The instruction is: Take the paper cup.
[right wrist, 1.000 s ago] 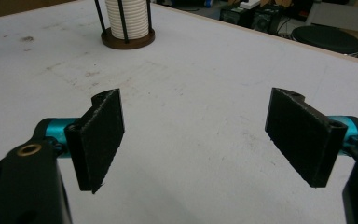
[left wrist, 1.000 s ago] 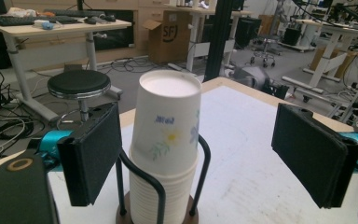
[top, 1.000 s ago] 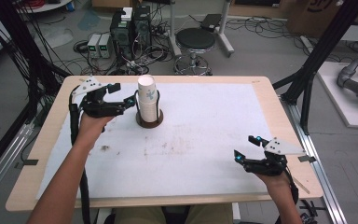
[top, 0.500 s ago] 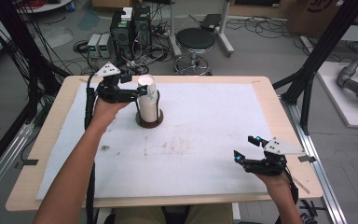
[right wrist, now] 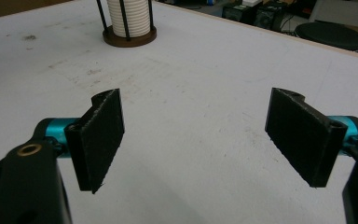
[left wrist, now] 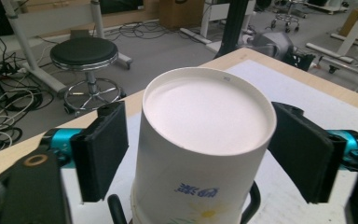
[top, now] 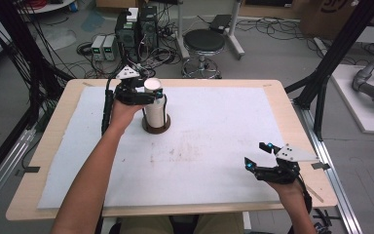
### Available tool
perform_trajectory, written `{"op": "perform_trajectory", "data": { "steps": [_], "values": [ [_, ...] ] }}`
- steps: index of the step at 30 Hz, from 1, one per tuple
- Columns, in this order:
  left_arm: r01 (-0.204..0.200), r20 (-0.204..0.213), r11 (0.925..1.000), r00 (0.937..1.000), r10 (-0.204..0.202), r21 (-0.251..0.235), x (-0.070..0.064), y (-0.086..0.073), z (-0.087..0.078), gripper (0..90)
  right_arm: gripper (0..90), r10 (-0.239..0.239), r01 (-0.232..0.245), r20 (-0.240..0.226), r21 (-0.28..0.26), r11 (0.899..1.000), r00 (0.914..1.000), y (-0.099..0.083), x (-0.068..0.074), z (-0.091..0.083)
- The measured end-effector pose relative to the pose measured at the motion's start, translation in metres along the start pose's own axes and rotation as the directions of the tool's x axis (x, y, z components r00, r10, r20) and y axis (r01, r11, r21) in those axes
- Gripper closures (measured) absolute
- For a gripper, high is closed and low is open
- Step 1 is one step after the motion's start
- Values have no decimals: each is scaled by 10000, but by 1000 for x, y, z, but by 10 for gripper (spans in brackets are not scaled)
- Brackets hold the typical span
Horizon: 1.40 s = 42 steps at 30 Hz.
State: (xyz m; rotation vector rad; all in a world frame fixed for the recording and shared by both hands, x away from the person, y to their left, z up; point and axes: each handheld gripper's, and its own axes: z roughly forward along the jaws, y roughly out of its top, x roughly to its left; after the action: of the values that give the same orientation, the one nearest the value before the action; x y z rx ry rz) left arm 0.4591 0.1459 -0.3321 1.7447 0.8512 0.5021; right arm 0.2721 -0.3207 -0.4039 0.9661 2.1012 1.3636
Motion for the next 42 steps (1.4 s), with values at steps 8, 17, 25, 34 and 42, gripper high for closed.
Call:
{"op": "perform_trajectory", "data": {
  "steps": [8, 17, 25, 34, 42],
  "values": [
    [-135, 175, 9995, 9997, 140, -298, 0, 1, 1, 326, 199, 25, -25, -15, 76, 10000, 10000, -1, 0, 1],
    [227, 321, 9953, 9993, -198, -939, 2, 10, -9, 338, 200, 38, -38, -11, 73, 10000, 10000, -1, 0, 1],
    [-151, 108, 9849, 9998, 172, -1725, -4, 43, -30, 343, 200, 15, -15, -9, 27, 10000, 10000, 0, 1, 1],
    [-298, -95, 9613, 9996, 283, -2738, -7, 55, -68, 351, 200, 12, -12, 48, 16, 10000, 10000, 1, 1, 0],
    [-608, -80, 9474, 9981, 614, -3143, -9, 56, -104, 355, 200, 18, -19, 67, 9, 10000, 10000, 1, 1, 1]
  ]
}}
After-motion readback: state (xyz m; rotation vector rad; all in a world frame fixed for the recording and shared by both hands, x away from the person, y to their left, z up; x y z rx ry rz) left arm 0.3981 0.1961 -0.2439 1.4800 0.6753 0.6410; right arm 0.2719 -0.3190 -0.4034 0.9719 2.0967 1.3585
